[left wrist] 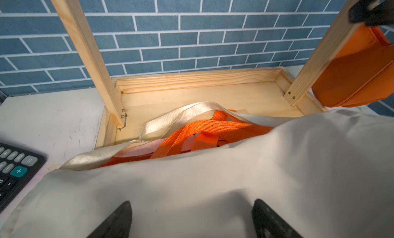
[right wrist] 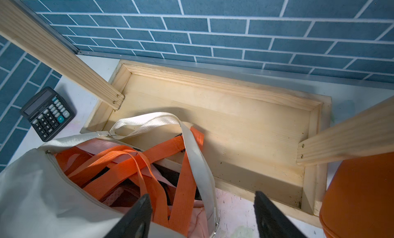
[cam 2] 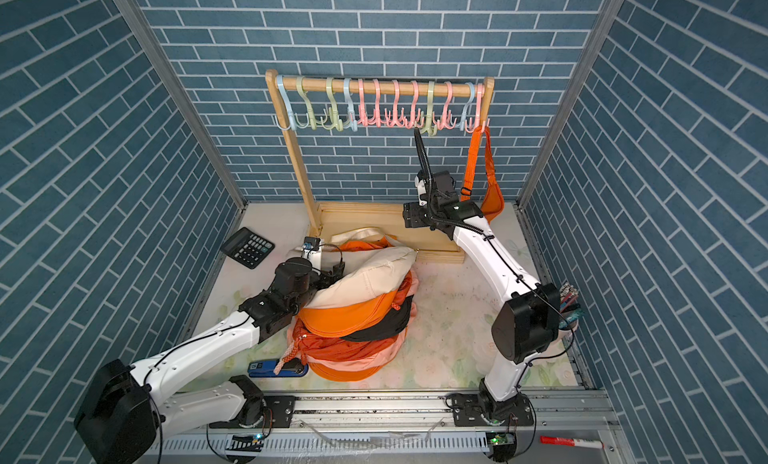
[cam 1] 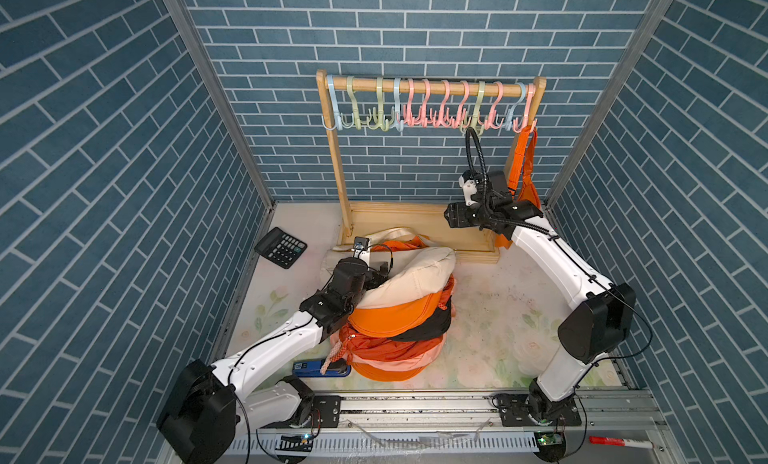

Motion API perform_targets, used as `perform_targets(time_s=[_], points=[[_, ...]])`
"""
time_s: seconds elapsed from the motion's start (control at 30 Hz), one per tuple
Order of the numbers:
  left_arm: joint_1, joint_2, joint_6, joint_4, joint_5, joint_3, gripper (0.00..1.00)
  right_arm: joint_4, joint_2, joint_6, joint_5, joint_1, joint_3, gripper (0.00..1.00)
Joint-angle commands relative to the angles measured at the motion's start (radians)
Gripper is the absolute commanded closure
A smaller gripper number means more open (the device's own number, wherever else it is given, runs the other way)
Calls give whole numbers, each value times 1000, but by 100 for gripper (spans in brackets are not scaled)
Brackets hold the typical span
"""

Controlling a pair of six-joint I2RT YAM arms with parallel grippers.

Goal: Take the bag off the hook
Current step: Place the bag inside the bag.

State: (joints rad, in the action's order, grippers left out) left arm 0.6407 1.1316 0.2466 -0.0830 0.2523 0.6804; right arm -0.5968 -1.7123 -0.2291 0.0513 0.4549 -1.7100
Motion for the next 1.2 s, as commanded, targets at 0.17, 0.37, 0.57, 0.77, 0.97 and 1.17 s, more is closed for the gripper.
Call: perform_targets(time_s=[0.17, 0.37, 0.57, 0.77, 0.97, 1.17], points=[[17, -62, -8, 43, 35, 43, 10, 33, 122, 27, -19, -1, -4, 24], [17, -95, -68, 124, 45, 167, 5, 16, 210, 43, -13, -3, -38, 22], [16, -111, -139, 164, 64, 279, 3, 5, 304, 54, -28, -14, -29, 20], [17, -87, -197, 214, 15, 413, 3, -9, 375, 61, -12, -35, 16, 20], [27, -6, -201, 208, -96, 556, 4, -23, 439, 53, 30, -94, 56, 19], [71, 139, -214, 170, -147, 677, 4, -84, 436, 34, 91, -181, 46, 19]])
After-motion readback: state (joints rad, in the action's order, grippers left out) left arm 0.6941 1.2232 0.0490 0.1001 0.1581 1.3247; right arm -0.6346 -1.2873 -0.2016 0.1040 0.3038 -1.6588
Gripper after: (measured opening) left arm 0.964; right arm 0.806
